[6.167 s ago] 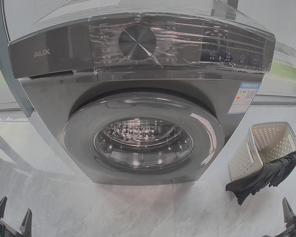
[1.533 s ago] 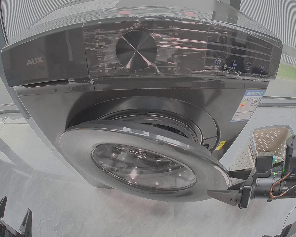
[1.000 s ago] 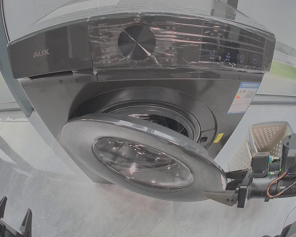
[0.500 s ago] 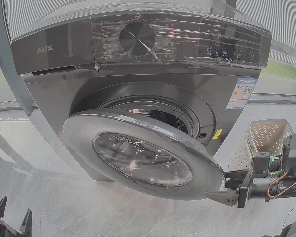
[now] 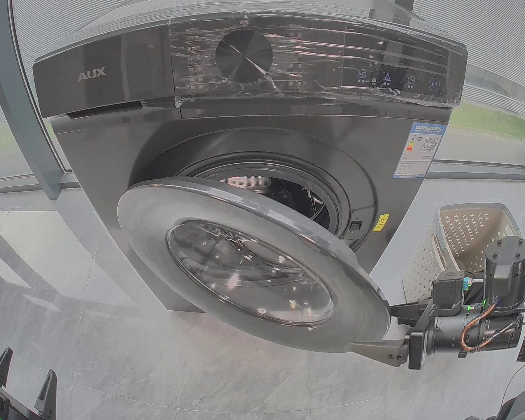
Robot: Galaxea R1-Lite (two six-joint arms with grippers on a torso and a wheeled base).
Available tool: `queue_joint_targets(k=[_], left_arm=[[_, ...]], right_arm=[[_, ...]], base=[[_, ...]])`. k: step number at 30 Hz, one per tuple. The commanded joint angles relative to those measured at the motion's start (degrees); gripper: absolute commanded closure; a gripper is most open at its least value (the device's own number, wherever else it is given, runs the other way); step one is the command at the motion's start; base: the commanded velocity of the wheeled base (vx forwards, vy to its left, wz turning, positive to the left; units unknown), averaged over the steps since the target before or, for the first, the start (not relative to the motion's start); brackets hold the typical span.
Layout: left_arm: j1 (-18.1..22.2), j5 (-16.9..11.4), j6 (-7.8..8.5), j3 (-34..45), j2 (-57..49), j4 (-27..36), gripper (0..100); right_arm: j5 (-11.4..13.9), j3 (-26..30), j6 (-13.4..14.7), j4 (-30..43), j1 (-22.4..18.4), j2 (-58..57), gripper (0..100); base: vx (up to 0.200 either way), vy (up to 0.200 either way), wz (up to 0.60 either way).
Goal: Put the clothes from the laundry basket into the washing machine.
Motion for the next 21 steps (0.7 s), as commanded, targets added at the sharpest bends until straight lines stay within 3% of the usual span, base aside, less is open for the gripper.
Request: queue_joint_targets(k=[1, 8, 15, 21], left_arm=[[0.0, 0.0, 0.01, 0.8, -1.0, 0.0, 0], [0.0, 0.0, 0.01, 0.8, -1.0, 0.0, 0], [0.0, 0.0, -0.08, 0.8, -1.0, 0.0, 0], [0.0, 0.0, -0.08, 0.8, -1.0, 0.0, 0]], right_arm=[[-0.1, 1.2, -0.1, -1.1, -0.5, -1.3, 0], [-0.4, -1.6, 0.0, -1.3, -2.5, 2.0, 0], [-0.2, -0.9, -0.1, -4.2, 0.6, 5.0, 0], [0.1, 3.1, 0.0, -6.8, 3.4, 4.1, 0]], base=[[0.000, 0.000, 0.00], [0.000, 0.000, 0.00], [0.000, 0.000, 0.00], [0.000, 0.000, 0.00]])
